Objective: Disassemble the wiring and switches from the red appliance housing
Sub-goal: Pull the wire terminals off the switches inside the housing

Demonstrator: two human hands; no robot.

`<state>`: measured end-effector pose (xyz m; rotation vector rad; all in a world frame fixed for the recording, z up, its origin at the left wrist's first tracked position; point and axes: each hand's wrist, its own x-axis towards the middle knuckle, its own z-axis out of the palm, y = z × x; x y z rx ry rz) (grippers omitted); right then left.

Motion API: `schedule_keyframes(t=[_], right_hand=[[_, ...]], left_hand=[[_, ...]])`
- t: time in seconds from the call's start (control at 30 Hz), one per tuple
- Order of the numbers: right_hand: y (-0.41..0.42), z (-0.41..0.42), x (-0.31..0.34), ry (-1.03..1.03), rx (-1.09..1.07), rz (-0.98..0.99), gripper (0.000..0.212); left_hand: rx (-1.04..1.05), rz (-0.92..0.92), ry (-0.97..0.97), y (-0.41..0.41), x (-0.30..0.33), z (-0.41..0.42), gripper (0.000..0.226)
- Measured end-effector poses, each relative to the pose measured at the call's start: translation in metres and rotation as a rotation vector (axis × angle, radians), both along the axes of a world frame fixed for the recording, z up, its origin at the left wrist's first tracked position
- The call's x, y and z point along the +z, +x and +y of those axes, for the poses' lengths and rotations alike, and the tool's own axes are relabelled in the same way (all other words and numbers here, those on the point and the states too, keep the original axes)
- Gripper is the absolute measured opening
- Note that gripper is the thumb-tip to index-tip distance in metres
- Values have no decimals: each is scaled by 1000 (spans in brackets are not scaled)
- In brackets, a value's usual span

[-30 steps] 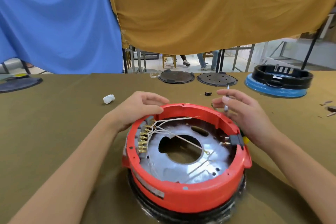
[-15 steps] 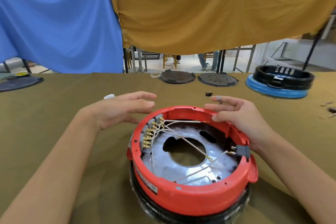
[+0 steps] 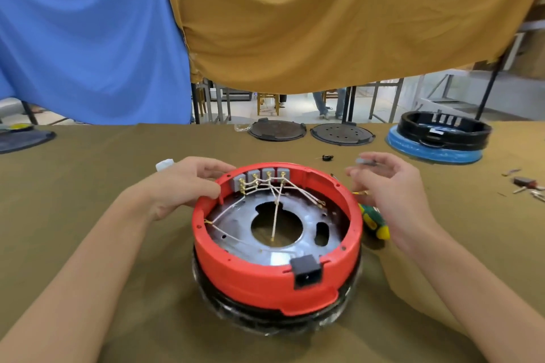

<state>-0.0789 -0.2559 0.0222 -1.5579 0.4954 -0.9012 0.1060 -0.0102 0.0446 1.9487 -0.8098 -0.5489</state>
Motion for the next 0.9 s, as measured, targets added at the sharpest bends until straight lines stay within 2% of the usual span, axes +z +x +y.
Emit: schedule_keyframes(t=[0.07,0.23,0.37,0.57,0.7,0.9], right_hand=[[-1,-1,2,-81,1,-56,9],[-3,-2,-4,-145,79,-150,19],[-1,-3,-8,-69,141,-169,23],[0,2,-12,13,202,-154,5],[1,7,-11,10,232,-161,19],[2,14,-11,-176,195,-137,26]], left_hand=[[-95,55,-38,-2,0,1,51],[-188,86,-56,-7,-3,-9,47],[-124,54,-79,-9,-5,-11,38],[-69,-13,-3,-11,-7,-6,18],[-58,-117,23,-14,-7,-10,18],[-51,-230,25,-16,-9,-10,19]])
